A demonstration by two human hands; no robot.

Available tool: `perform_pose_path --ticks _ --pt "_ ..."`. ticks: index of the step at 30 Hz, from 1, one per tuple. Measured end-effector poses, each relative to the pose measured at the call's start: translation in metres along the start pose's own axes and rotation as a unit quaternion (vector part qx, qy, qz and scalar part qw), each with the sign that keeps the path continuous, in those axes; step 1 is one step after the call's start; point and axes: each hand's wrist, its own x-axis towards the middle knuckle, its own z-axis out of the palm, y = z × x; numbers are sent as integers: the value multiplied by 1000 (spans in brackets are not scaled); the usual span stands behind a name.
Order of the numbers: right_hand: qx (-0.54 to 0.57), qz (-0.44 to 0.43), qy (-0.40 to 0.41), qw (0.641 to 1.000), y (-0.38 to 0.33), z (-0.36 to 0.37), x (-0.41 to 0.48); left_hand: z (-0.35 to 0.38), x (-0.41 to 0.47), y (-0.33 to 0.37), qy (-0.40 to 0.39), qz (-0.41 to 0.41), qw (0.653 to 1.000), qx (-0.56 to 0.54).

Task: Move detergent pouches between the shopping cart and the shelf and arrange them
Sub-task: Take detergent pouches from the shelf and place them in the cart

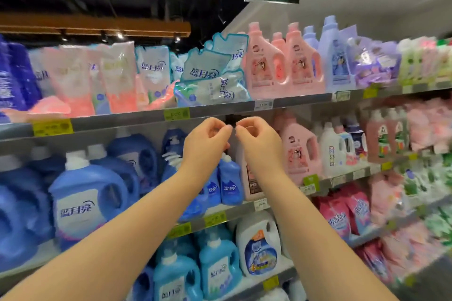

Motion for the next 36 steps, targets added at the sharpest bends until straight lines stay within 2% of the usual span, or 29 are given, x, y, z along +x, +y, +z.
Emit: perform_pose_path --ticks 8,14,18,23,25,28,29,36 --pt "-34 -7 -35 999 66 21 138 30 128 -50 65 1 995 82" --pt "-59 3 -41 997 113 47 208 28 199 -87 116 1 986 116" --pt "-154 20 -21 988 133 66 247 27 244 -104 82 20 974 212" --pt "-305 18 26 952 147 77 288 38 292 -118 24 77 956 281" --pt "-346 28 6 938 149 82 302 46 311 -121 12 97 933 345" --pt "-359 44 2 932 152 90 316 54 336 -126 0 145 859 492" --pt "-357 44 11 933 154 92 318 54 342 -128 3 160 845 511" --pt "-318 -12 79 945 163 99 313 57 351 -127 32 226 858 460"
